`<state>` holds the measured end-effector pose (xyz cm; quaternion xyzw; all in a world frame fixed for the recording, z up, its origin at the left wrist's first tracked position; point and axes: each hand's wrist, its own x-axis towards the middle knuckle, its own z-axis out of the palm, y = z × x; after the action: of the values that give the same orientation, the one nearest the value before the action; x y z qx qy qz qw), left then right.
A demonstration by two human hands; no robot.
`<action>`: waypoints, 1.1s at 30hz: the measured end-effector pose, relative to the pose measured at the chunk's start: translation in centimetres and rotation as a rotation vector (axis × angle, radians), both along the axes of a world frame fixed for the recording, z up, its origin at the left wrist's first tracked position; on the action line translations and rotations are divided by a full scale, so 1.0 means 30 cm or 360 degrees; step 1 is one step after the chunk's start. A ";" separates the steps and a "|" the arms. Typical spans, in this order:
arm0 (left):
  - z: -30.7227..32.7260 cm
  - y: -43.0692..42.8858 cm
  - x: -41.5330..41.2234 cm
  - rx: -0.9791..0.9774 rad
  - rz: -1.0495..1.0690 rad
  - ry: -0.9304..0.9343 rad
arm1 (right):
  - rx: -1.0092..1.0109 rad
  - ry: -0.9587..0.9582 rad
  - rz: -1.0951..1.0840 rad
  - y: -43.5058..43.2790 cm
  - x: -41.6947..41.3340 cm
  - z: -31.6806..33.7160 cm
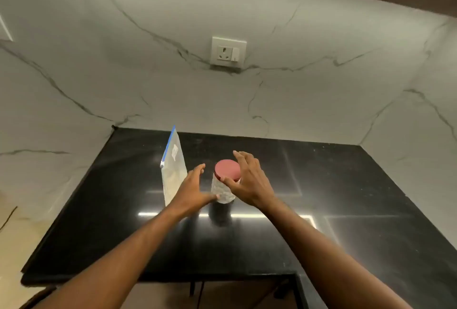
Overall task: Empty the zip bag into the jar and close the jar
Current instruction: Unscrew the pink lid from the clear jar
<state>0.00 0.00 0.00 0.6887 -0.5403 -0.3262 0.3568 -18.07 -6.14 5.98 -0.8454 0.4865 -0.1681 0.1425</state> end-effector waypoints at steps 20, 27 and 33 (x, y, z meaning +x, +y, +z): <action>-0.188 -0.207 -0.007 -0.0068 -0.0162 0.0075 | 0.0126 0.0722 -0.0143 -0.191 0.149 0.005; -0.181 -0.195 0.003 -0.0107 -0.0183 0.0074 | 0.0292 0.0947 0.0419 -0.255 0.159 0.102; -0.204 -0.197 0.000 -0.0133 -0.0194 0.0089 | 0.0517 0.0764 0.0847 -0.259 0.158 0.153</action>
<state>-0.01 -5.92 -6.13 0.6295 -0.5842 -0.3437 0.3798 -13.33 -13.91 10.56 -0.9238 0.2900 0.1563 0.1952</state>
